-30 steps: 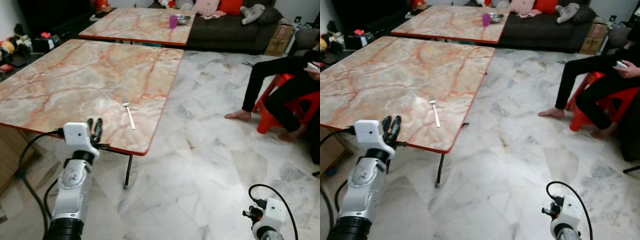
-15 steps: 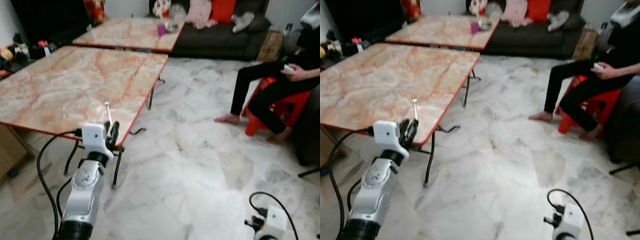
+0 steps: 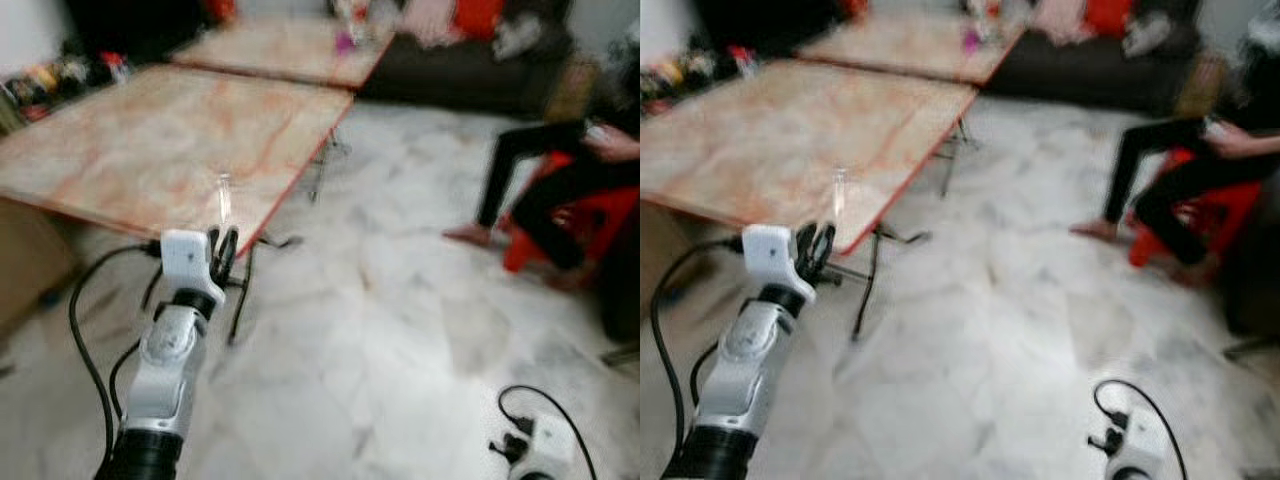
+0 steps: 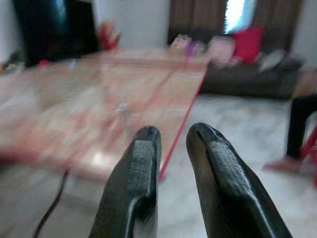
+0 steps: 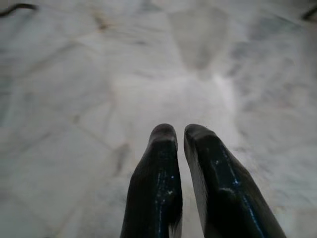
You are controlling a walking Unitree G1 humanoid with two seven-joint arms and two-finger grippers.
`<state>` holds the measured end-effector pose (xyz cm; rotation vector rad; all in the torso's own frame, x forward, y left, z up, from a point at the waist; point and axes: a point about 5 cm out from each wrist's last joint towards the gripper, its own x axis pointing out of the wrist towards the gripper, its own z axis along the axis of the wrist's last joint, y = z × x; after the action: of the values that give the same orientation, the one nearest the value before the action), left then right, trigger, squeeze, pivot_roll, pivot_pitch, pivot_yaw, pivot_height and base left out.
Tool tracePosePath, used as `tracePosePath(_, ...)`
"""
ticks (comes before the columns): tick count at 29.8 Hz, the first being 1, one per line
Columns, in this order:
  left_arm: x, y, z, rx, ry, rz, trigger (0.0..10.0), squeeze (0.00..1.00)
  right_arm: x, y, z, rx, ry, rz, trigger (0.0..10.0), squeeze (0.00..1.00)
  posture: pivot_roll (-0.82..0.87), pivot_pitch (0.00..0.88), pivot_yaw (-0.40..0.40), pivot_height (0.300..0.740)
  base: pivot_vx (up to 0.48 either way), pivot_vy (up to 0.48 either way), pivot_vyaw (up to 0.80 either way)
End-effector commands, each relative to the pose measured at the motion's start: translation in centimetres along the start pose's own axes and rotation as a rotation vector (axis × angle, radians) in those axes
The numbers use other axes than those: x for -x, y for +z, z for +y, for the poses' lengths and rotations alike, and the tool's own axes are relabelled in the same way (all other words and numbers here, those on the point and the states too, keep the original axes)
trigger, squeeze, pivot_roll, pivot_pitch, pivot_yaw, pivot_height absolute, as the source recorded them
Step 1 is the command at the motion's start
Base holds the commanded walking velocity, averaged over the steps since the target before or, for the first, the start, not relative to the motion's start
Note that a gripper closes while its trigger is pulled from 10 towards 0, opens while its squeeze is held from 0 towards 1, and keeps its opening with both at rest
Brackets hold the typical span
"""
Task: Setting the table
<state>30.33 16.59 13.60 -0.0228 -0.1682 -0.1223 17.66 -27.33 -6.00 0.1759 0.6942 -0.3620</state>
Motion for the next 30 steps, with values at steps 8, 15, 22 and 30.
tracePosePath(8, -0.76, 1.54, 0.28, -0.032, 0.000, -0.040, 10.0, 0.00, -0.28, 0.33, 1.08, 0.001, 0.032, -0.009, 10.0, 0.00, 0.12, 0.057, -0.009, 0.740, 0.292, 0.000, 0.00)
tracePosePath(15, -0.80, 1.63, 0.20, -0.031, -0.002, -0.043, 10.0, 0.00, -0.28, 0.26, 0.94, -0.041, 0.012, -0.006, 10.0, 0.00, 0.12, 0.058, -0.011, 0.740, 0.304, 0.000, 0.39)
tracePosePath(22, -0.82, 1.63, 0.13, -0.030, -0.006, -0.040, 10.0, 0.00, -0.25, 0.11, 0.94, -0.017, 0.012, 0.005, 10.0, 0.00, 0.12, 0.061, -0.012, 0.740, 0.304, 0.000, 0.00)
tracePosePath(30, -0.83, 1.61, 0.08, -0.028, -0.007, -0.039, 10.0, 0.00, -0.24, 0.00, 1.05, -0.008, 0.012, 0.009, 10.0, 0.00, 0.12, 0.058, -0.015, 0.740, 0.306, 0.000, 0.00)
